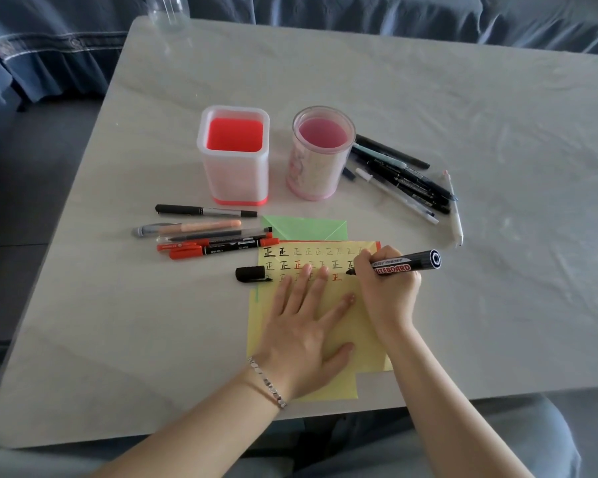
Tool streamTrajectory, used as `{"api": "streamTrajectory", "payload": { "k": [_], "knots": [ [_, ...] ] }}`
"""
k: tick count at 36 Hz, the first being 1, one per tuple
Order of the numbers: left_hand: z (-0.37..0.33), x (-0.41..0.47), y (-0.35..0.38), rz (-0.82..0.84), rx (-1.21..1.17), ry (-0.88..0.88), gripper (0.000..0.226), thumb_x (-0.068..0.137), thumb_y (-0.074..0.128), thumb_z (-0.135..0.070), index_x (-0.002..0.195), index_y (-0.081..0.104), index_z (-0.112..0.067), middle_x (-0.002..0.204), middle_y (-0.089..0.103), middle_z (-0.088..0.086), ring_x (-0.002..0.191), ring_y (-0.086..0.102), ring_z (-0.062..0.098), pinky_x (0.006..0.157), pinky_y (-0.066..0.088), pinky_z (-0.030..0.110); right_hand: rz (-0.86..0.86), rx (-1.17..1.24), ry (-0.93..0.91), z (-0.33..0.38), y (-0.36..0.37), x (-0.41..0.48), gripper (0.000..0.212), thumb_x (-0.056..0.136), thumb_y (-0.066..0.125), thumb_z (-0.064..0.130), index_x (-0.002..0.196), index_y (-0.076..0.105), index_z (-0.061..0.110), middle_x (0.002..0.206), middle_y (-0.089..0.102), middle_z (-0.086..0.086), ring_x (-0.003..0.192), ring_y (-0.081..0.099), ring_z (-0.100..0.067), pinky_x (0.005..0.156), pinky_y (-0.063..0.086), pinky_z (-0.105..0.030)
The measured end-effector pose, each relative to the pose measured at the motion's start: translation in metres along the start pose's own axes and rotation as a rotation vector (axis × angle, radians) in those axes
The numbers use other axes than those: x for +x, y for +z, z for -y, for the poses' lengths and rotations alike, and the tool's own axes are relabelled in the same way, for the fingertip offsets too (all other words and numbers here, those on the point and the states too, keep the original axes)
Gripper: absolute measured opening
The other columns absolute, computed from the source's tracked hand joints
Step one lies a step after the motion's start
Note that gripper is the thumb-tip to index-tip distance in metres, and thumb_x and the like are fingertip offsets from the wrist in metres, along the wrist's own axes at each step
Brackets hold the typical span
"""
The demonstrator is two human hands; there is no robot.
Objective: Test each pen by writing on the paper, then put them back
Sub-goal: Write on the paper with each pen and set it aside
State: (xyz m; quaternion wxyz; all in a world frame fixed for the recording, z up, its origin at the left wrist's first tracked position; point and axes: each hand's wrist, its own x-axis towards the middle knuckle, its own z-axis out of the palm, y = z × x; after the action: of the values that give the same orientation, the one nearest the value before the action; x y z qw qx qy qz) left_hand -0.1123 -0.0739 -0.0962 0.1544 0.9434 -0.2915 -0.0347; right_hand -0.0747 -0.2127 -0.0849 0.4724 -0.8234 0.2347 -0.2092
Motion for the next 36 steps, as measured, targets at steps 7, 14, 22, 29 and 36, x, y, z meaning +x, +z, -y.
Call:
{"api": "streamTrajectory", "payload": {
  "k": [7,14,22,29,36],
  "knots": [
    [0.0,0.0004,-0.0006,0.003,0.003,-0.003,0.059,0.081,0.038,-0.057,0.131,0.05,-0.028,0.143,0.038,0.019,0.134,0.028,0.039,0.104,0.018,0.052,-0.09,-0.046,0.008,-0.0049,0.001,0.0009,0.029,0.081,0.061,0.012,0.055,0.049,0.01,0.048,0.046,0.002,0.051,0.042,-0.01,0.051,0.033,-0.014],
    [0.0001,0.0004,0.0,0.003,0.002,-0.004,0.059,0.081,0.039,-0.057,0.132,0.048,-0.028,0.143,0.037,0.019,0.135,0.027,0.039,0.104,0.017,0.052,-0.056,-0.01,0.041,-0.0031,-0.0002,0.0011,0.028,0.08,0.061,0.011,0.055,0.05,0.009,0.047,0.046,0.005,0.046,0.044,-0.001,0.049,0.034,-0.012],
    [0.0007,0.0008,0.0005,0.005,0.006,-0.003,0.059,0.081,0.038,-0.057,0.132,0.048,-0.029,0.144,0.036,0.019,0.135,0.027,0.039,0.104,0.017,0.052,-0.03,-0.034,0.051,-0.0027,-0.0017,0.0007,0.038,0.077,0.061,0.008,0.048,0.038,0.018,0.043,0.039,0.005,0.044,0.041,-0.003,0.048,0.033,-0.014],
    [0.0012,0.0007,0.0009,-0.006,0.001,-0.002,0.059,0.08,0.039,-0.057,0.132,0.048,-0.029,0.143,0.037,0.019,0.135,0.028,0.038,0.105,0.017,0.051,-0.047,-0.013,0.067,-0.0028,-0.0016,0.0007,0.032,0.076,0.061,0.006,0.05,0.043,0.012,0.044,0.039,0.004,0.042,0.04,-0.005,0.045,0.031,-0.014],
    [0.0015,0.0005,0.0012,0.001,0.005,-0.004,0.059,0.081,0.039,-0.057,0.132,0.047,-0.029,0.145,0.035,0.019,0.136,0.025,0.038,0.106,0.015,0.051,-0.047,-0.056,0.033,-0.0032,-0.0002,0.0008,0.029,0.077,0.061,0.008,0.053,0.045,0.008,0.043,0.04,0.003,0.045,0.041,-0.005,0.047,0.032,-0.014]
  ]
}}
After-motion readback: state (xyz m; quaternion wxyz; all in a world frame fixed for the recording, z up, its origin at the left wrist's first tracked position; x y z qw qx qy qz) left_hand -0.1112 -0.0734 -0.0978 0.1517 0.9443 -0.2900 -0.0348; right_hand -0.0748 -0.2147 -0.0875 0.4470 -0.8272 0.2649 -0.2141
